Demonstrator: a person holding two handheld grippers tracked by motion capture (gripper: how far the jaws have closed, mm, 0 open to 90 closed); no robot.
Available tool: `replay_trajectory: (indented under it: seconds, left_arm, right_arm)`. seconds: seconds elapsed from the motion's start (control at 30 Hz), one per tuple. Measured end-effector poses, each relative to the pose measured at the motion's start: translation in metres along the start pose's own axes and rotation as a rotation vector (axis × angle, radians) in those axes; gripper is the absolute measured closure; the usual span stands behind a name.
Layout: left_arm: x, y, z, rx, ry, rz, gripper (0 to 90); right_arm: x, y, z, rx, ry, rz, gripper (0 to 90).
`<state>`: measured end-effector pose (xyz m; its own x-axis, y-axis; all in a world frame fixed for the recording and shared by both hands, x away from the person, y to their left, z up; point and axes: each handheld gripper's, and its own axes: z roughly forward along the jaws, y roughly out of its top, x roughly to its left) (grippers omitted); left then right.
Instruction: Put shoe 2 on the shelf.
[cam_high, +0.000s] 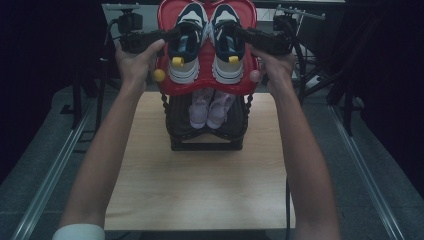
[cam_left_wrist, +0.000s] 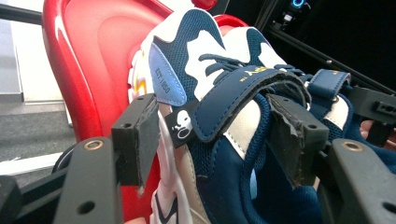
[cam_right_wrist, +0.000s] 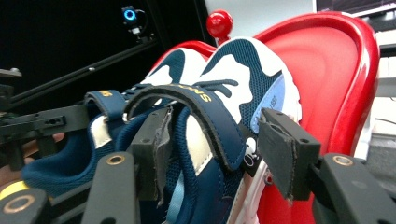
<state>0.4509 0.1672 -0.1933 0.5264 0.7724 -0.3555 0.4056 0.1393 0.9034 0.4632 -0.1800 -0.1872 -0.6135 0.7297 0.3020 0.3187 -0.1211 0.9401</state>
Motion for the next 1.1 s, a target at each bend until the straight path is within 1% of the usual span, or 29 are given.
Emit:
replay_trajectory:
  seconds: [0.17,0.23,0.33,0.4,0.5,0.67,0.83,0.97,1.1]
  left_arm:
    - [0.002,0.0,-0.007,-0.003,-0.019,0.002,37.3]
    - [0.004,0.0,-0.009,-0.002,-0.028,-0.001,37.3]
    - [0.004,0.0,-0.012,0.0,-0.03,0.006,37.2]
    - [0.004,0.0,-0.015,-0.006,-0.036,0.004,37.2]
    - [0.005,0.0,-0.019,-0.008,-0.034,0.013,37.3]
    - [0.008,-0.001,-0.023,-0.008,-0.032,0.014,37.2]
    - [0.01,-0.003,-0.029,-0.004,-0.035,0.026,37.2]
    - [0.014,-0.005,-0.036,-0.008,-0.033,0.023,37.1]
    - [0.019,-0.007,-0.043,-0.008,-0.029,0.023,37.1]
  right_arm:
    - [-0.003,0.003,-0.013,-0.019,0.018,-0.012,46.6]
    - [-0.006,0.003,-0.019,-0.018,0.016,-0.018,47.2]
    - [-0.01,0.004,-0.026,-0.023,0.013,-0.021,47.5]
    - [-0.013,0.003,-0.031,-0.027,0.008,-0.022,47.6]
    - [-0.018,0.003,-0.039,-0.032,-0.001,-0.023,47.6]
    - [-0.028,0.002,-0.05,-0.041,-0.009,-0.02,48.1]
    - [-0.036,-0.003,-0.057,-0.042,-0.009,-0.02,49.1]
    - [-0.042,-0.008,-0.062,-0.042,-0.013,-0.02,49.7]
    - [-0.049,-0.012,-0.068,-0.038,-0.028,-0.017,50.1]
